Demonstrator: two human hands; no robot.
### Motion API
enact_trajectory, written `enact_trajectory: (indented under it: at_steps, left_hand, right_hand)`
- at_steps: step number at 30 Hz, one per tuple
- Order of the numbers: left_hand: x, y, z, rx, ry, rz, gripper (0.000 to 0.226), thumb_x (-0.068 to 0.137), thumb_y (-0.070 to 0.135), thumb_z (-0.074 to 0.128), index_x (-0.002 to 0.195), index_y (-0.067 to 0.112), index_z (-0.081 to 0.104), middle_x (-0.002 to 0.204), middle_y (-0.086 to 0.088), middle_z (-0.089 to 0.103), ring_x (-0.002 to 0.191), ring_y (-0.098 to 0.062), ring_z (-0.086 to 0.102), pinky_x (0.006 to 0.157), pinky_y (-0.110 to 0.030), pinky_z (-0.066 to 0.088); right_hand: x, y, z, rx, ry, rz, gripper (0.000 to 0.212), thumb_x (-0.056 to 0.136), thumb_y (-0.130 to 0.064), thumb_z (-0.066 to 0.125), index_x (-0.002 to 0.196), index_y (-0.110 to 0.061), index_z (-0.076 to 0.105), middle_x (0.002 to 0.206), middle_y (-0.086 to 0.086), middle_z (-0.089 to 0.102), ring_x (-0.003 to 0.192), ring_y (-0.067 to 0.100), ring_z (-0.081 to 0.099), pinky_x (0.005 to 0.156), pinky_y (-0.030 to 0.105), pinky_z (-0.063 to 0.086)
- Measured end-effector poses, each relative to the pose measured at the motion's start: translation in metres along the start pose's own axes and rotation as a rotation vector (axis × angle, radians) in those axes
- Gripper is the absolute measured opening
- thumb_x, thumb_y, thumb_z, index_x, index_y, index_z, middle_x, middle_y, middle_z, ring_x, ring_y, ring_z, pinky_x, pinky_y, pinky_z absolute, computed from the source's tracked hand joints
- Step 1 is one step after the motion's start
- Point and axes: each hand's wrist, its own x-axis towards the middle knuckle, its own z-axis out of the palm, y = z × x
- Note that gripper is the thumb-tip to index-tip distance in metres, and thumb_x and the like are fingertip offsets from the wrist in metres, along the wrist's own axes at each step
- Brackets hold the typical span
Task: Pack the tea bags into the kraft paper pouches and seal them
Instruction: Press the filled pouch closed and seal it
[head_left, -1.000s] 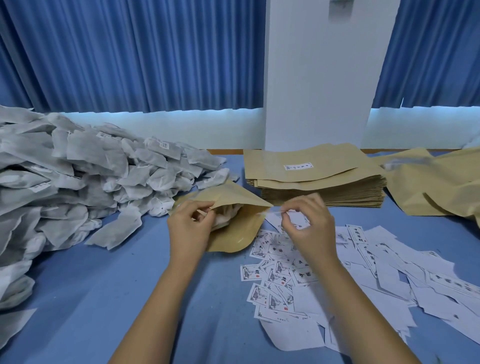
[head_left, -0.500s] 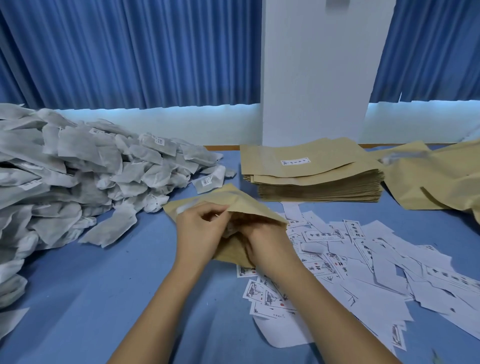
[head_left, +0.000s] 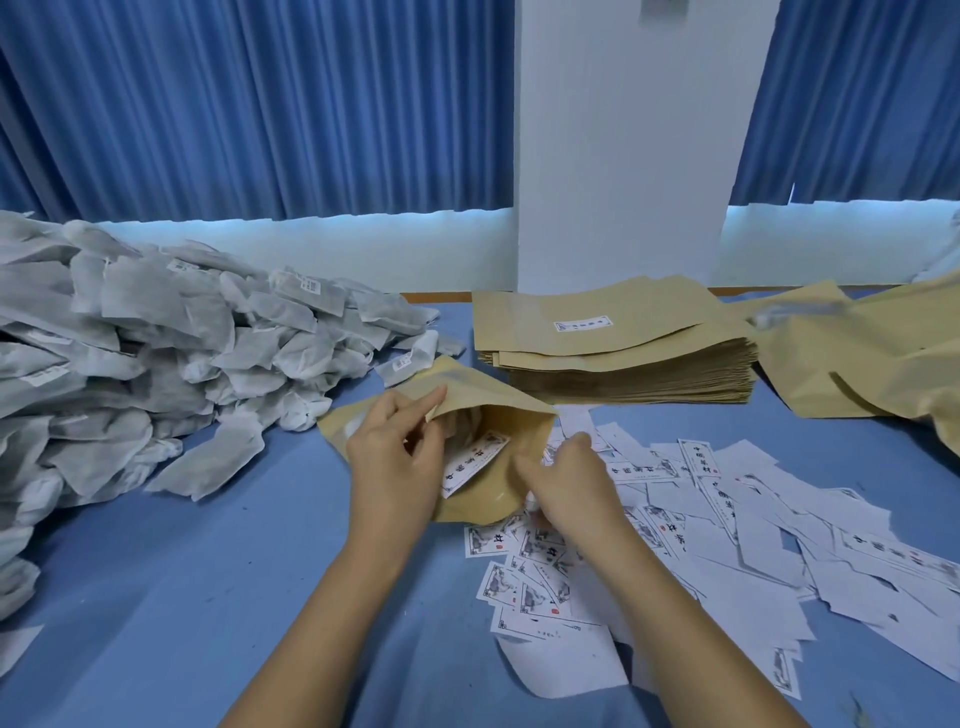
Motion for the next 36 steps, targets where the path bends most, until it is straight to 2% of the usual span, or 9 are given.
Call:
enact_trajectory:
  at_steps: [4, 9, 12, 19, 24, 26, 29, 31, 36]
  left_hand:
    - [0.006, -0.002, -0.004, -0.021, 0.015, 0.000, 0.041, 0.082, -0.009, 0.056, 0.109, 0.018, 0.071, 0.064, -0.005, 0.049, 0.062, -0.004, 0.044, 0.059, -0.007, 0.033]
    - [-0.004, 0.000, 0.003, -0.030, -0.420, 0.025, 0.053, 0.078, -0.012, 0.054, 0.110, 0.027, 0.070, 0.057, 0.013, 0.059, 0.054, -0.003, 0.046, 0.055, -0.007, 0.032]
    - [-0.008, -0.003, 0.007, 0.067, -0.469, 0.064, 0.052, 0.081, -0.006, 0.056, 0.118, 0.029, 0.067, 0.068, 0.021, 0.059, 0.058, 0.002, 0.047, 0.056, -0.007, 0.031]
    - [-0.012, -0.007, 0.016, 0.449, -0.634, 0.168, 0.057, 0.088, 0.024, 0.049, 0.138, 0.050, 0.040, 0.092, 0.004, 0.068, 0.081, -0.019, 0.057, 0.062, -0.030, 0.040]
    - [-0.022, 0.008, 0.017, 0.402, -0.789, 0.169, 0.041, 0.079, 0.025, 0.048, 0.110, 0.046, 0.063, 0.061, 0.002, 0.051, 0.060, -0.015, 0.046, 0.056, -0.031, 0.039]
    - [-0.038, 0.022, 0.024, -0.051, -0.867, -0.153, 0.020, 0.077, 0.026, 0.048, 0.078, 0.030, 0.067, 0.054, 0.004, 0.051, 0.045, -0.013, 0.041, 0.048, -0.027, 0.039]
    - [-0.048, 0.035, 0.028, -0.793, -0.988, -0.881, 0.022, 0.092, 0.031, 0.052, 0.099, 0.010, 0.052, 0.071, -0.013, 0.063, 0.045, -0.018, 0.051, 0.046, -0.026, 0.047]
    - [-0.049, 0.035, 0.031, -0.979, -0.905, -1.062, 0.035, 0.085, 0.036, 0.065, 0.102, 0.007, 0.054, 0.077, -0.013, 0.062, 0.055, -0.019, 0.054, 0.052, -0.027, 0.049]
    - [-0.038, 0.030, 0.036, -1.072, -0.206, -0.858, 0.043, 0.071, 0.037, 0.066, 0.109, 0.018, 0.067, 0.110, 0.001, 0.071, 0.099, -0.012, 0.066, 0.081, -0.026, 0.052]
  right_hand:
    - [0.004, 0.002, 0.018, 0.787, -0.313, 0.215, 0.024, 0.082, 0.005, 0.067, 0.104, 0.002, 0.059, 0.095, 0.018, 0.072, 0.083, 0.026, 0.071, 0.067, 0.031, 0.060]
    - [0.015, 0.007, 0.035, 0.785, -0.054, 0.214, 0.040, 0.077, -0.004, 0.073, 0.115, -0.003, 0.061, 0.101, 0.016, 0.071, 0.095, 0.031, 0.067, 0.083, 0.039, 0.055]
    - [0.016, 0.009, 0.034, 0.683, -0.033, 0.202, 0.031, 0.079, -0.010, 0.070, 0.110, -0.006, 0.065, 0.098, 0.014, 0.072, 0.092, 0.029, 0.068, 0.083, 0.040, 0.056]
    - [0.015, 0.002, 0.022, 0.939, -0.115, 0.137, 0.036, 0.097, -0.029, 0.037, 0.096, -0.008, 0.066, 0.086, 0.012, 0.074, 0.075, 0.024, 0.072, 0.054, 0.027, 0.055]
    - [0.015, 0.006, 0.014, 0.743, 0.094, 0.103, 0.025, 0.090, -0.010, 0.057, 0.065, -0.010, 0.055, 0.061, 0.007, 0.057, 0.061, 0.023, 0.054, 0.058, 0.030, 0.043]
    - [0.017, 0.007, 0.006, 0.693, 0.111, 0.045, 0.029, 0.089, -0.009, 0.060, 0.061, -0.010, 0.053, 0.054, 0.003, 0.052, 0.052, 0.018, 0.046, 0.052, 0.023, 0.037]
    - [0.018, 0.003, -0.007, 0.674, 0.094, -0.042, 0.026, 0.089, -0.013, 0.063, 0.065, -0.006, 0.058, 0.059, 0.005, 0.056, 0.052, 0.015, 0.048, 0.053, 0.022, 0.039]
    - [0.015, -0.002, -0.011, 0.800, 0.032, -0.073, 0.024, 0.089, -0.011, 0.063, 0.066, -0.008, 0.064, 0.060, 0.003, 0.064, 0.052, 0.012, 0.057, 0.050, 0.019, 0.046]
    - [0.007, -0.006, -0.006, 0.869, -0.100, -0.111, 0.009, 0.088, -0.004, 0.062, 0.088, -0.001, 0.071, 0.091, 0.014, 0.074, 0.085, 0.024, 0.071, 0.071, 0.027, 0.057]
